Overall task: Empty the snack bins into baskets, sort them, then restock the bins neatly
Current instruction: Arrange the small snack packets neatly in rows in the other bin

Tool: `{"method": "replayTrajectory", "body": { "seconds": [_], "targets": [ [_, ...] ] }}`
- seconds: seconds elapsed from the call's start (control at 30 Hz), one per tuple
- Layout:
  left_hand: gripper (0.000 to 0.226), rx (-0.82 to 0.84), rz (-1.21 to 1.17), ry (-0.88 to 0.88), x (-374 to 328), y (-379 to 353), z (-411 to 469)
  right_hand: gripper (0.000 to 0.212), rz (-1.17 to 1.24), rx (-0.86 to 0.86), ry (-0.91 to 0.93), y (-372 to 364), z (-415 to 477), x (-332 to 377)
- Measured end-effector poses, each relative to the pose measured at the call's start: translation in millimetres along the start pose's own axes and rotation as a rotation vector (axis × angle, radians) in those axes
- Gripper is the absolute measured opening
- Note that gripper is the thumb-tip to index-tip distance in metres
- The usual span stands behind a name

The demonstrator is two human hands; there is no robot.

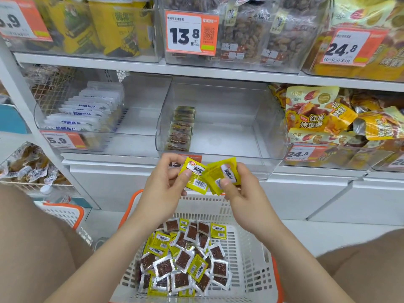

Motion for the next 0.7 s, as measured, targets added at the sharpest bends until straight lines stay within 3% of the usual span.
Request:
{"method": "replayTrajectory", "body": {
  "seconds": [0.07, 0.13, 0.3, 0.43, 0.53, 0.63, 0.7],
  "targets": [
    [0.006, -0.013, 0.000, 0.009, 0, 2, 0, 0.024, -0.182, 0.023, 0.137, -4, -2, 7],
    [0.011, 0.035, -0.080, 0.053, -2, -3, -1, 0.024, -0.215, 0.034, 0.147, -8, -4, 9],
    [0.035, 0.079, -0.248, 0.130, -8, -24, -12, 0.035, -0.081, 0.001, 0.031, -22, -13, 11],
    [0.024, 0.068, -0.406, 0.216, 0, -55, -29, 0.046, -0.083, 0.052, 0.135, -43, -21, 17],
    [0.026, -0.049, -0.596, 0.375, 8, -50, -24, 0.082, -0.468, 0.030, 0.239, -40, -28, 27],
    [0.032, 0.080, -0.592, 0.467, 8, -43, -17, 0.126, -0.615, 0.080, 0.404, -27, -27, 36],
    [0.030, 0.186, -0.536, 0.476, 6, -44, -19, 0.130, -0.662, 0.187, 0.431, -27, -21, 30]
  ]
}}
Point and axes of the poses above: each hand's wrist, its own z-axis towards the middle knuckle, its own y-axis out of the back of the hand, x = y × z, the point moved 6 cm from there along z, towards the middle knuckle, and after that the axes turned 4 degrees about -y, right-handed, at the moved point
